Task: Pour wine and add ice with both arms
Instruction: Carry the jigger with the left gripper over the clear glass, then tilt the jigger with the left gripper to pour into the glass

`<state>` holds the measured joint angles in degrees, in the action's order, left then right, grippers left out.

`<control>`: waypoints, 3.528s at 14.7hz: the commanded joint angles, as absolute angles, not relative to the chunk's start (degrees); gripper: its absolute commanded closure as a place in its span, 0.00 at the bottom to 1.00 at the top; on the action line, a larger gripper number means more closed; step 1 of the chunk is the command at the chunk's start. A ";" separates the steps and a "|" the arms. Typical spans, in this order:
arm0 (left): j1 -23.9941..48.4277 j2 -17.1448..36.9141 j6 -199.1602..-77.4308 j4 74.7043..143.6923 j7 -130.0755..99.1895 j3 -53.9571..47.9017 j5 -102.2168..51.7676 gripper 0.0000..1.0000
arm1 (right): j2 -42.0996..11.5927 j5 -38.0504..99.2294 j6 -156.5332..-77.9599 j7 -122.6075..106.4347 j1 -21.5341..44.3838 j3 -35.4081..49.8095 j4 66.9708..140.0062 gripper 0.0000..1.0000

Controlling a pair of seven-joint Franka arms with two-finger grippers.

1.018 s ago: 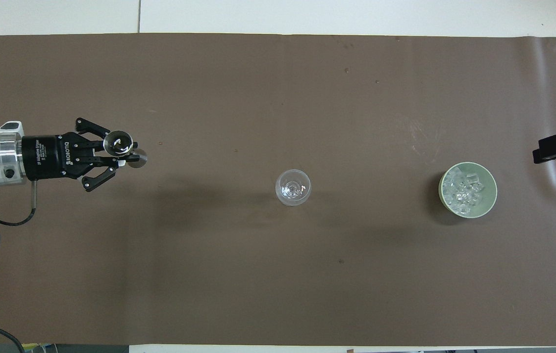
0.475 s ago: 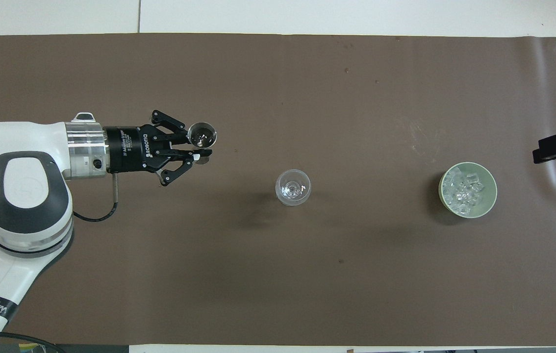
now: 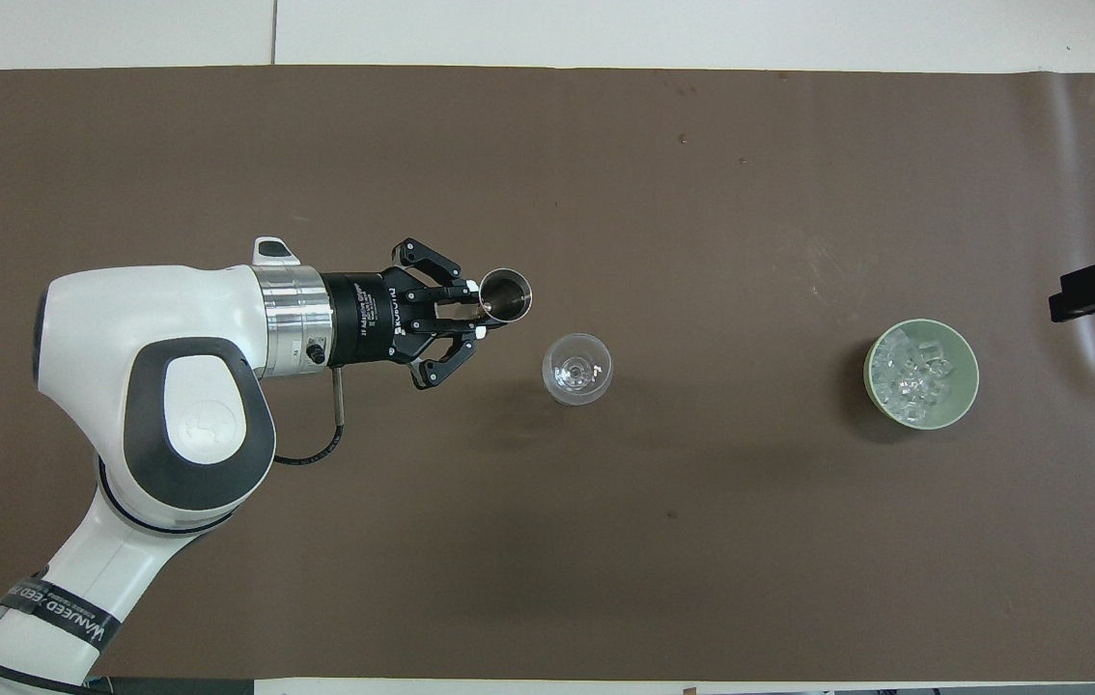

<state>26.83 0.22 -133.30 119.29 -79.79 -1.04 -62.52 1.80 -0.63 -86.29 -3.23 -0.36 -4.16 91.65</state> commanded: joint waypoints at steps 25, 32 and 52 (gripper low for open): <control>37.53 2.29 -146.16 118.65 -81.56 -0.26 -27.88 1.00 | 2.81 0.35 -86.04 -2.55 -0.70 -3.96 92.72 0.00; 37.97 2.37 -146.51 118.39 -81.74 -0.26 -23.21 1.00 | 2.81 0.35 -86.04 -2.55 -0.70 -3.96 92.81 0.00; 39.73 4.13 -145.99 114.26 -83.06 -0.26 -5.91 1.00 | 2.81 0.35 -86.22 -2.55 -0.79 -3.96 92.73 0.00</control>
